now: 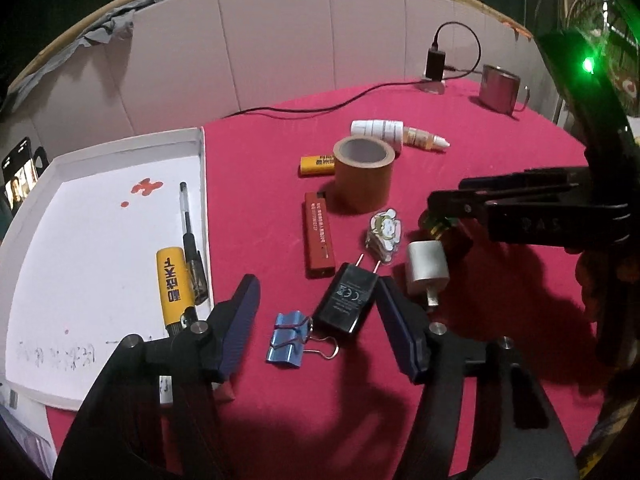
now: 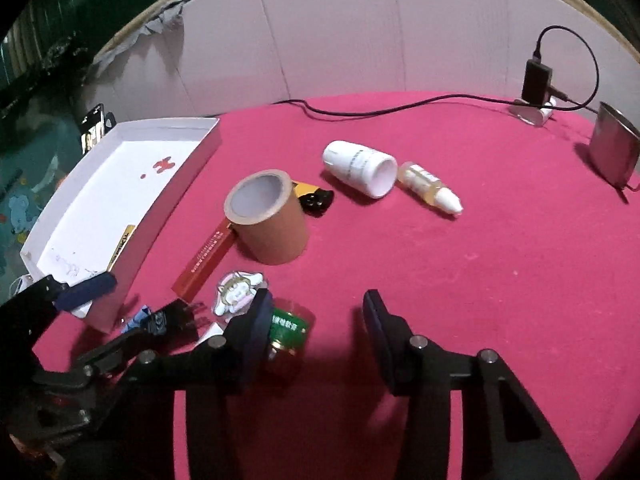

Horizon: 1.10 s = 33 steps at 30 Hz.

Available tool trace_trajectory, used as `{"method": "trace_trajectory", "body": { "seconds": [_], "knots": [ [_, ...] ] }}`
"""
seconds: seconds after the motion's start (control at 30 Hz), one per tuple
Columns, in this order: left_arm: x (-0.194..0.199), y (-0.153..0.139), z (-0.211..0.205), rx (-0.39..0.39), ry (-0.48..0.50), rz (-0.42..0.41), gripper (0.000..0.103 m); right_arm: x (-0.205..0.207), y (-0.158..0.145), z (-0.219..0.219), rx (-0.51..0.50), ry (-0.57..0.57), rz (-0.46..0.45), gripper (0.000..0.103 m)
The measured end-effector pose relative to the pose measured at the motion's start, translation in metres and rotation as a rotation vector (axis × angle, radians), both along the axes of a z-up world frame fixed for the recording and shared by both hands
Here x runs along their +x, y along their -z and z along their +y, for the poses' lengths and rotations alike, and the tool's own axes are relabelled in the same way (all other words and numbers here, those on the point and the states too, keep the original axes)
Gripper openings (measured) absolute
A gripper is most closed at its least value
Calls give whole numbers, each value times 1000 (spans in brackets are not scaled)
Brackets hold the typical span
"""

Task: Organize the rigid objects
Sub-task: 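Grasp the black plug charger with the left tool while the right tool grasps the red can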

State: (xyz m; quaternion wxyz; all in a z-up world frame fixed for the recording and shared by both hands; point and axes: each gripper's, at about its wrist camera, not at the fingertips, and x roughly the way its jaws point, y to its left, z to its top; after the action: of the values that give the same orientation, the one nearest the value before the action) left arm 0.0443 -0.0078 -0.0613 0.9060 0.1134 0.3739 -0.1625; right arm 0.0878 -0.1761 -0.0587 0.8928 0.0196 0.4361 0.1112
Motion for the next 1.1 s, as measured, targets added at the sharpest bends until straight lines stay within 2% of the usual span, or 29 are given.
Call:
{"method": "trace_trajectory", "body": {
  "seconds": [0.13, 0.2, 0.27, 0.5, 0.67, 0.8, 0.9, 0.93, 1.0, 1.03, 1.1],
  "knots": [
    [8, 3, -4, 27, 13, 14, 61, 2, 4, 17, -40, -33, 15, 39],
    [10, 3, -8, 48, 22, 21, 61, 0, 9, 22, -69, -50, 30, 32],
    [14, 5, -11, 66, 30, 32, 61, -1, 15, 22, -78, -51, 43, 29],
    [19, 5, -15, 82, 48, 44, 61, -10, 14, -4, -72, -33, 52, 28],
    [14, 9, -26, 109, 114, 61, 61, -17, 12, -32, -52, 12, 53, 28],
    [15, 16, -35, 127, 133, 81, 61, -25, 12, -36, -48, 6, 43, 28],
    [19, 20, -35, 107, 129, 107, 60, -27, 12, -35, -55, 2, 35, 28],
    [20, 20, -35, 103, 130, 111, 58, -28, 12, -36, -54, 2, 34, 28],
    [19, 20, -35, 117, 127, 101, 37, -27, 12, -37, -45, 0, 37, 28],
    [19, 19, -35, 124, 123, 93, 33, -26, 12, -37, -40, 0, 38, 28],
    [18, 17, -34, 106, 126, 96, 31, -25, 12, -36, -30, -3, 45, 28]
  ]
}}
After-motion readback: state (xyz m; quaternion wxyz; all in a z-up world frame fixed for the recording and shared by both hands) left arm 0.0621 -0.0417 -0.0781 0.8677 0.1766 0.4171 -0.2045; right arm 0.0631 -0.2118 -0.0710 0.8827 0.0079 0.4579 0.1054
